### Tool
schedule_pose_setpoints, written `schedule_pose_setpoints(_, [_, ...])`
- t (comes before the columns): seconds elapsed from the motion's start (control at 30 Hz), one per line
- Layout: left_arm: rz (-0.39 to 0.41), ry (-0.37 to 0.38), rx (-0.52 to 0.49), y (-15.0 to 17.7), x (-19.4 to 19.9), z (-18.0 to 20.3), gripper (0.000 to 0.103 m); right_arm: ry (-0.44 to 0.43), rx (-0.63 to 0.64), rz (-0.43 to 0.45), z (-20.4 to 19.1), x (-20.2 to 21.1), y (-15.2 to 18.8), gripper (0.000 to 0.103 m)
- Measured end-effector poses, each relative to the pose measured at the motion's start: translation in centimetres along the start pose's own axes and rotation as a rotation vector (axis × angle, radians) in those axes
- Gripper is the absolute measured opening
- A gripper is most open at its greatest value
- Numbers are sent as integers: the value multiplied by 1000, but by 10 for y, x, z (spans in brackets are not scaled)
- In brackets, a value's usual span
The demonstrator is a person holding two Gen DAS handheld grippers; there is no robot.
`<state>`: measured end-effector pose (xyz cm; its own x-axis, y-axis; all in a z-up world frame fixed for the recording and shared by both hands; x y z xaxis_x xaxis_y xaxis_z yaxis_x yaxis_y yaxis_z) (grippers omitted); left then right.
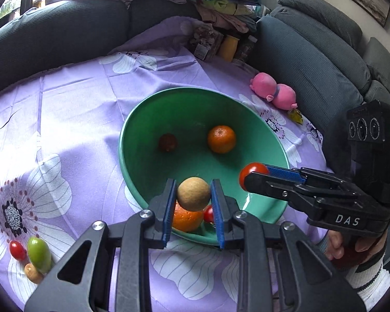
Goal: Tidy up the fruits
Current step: 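Carry both fruits into the green bowl and open both grippers, then withdraw both grippers from the bowl toward the remaining fruit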
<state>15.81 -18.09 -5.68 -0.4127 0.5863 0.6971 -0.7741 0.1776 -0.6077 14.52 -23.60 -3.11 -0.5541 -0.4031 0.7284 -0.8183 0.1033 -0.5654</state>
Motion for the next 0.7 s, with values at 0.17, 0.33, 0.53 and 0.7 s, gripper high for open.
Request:
schedule_pose_setpoints(0.17, [28,11,26,-4,7,-3,57,9,-18,-1,8,1,1,34])
schedule_pose_setpoints(0.33, [75,-2,39,-6,27,-7,61,11,-25,5,7,5,0,35])
schedule_pose_setpoints(0.53, [141,-90,89,15,76,-39,66,-8,-4,15,-3,12,1,36])
schedule_pose_setpoints(0.7, [159,-254,158,57,119,-83,68,-56,45,25,-26,18,3,36])
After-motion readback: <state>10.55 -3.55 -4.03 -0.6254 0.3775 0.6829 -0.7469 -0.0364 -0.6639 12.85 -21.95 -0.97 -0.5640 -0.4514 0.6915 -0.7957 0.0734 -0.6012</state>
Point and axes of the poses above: each gripper's, at about its wrist camera, not at the fingertips, and x roughly against the way its jaws point, z to its right, y to its underside, the point moved 9 cm from there along -x, roughly the way its jaws point, and after that the axes turned 7 degrees about y, right-handed, at the moved point
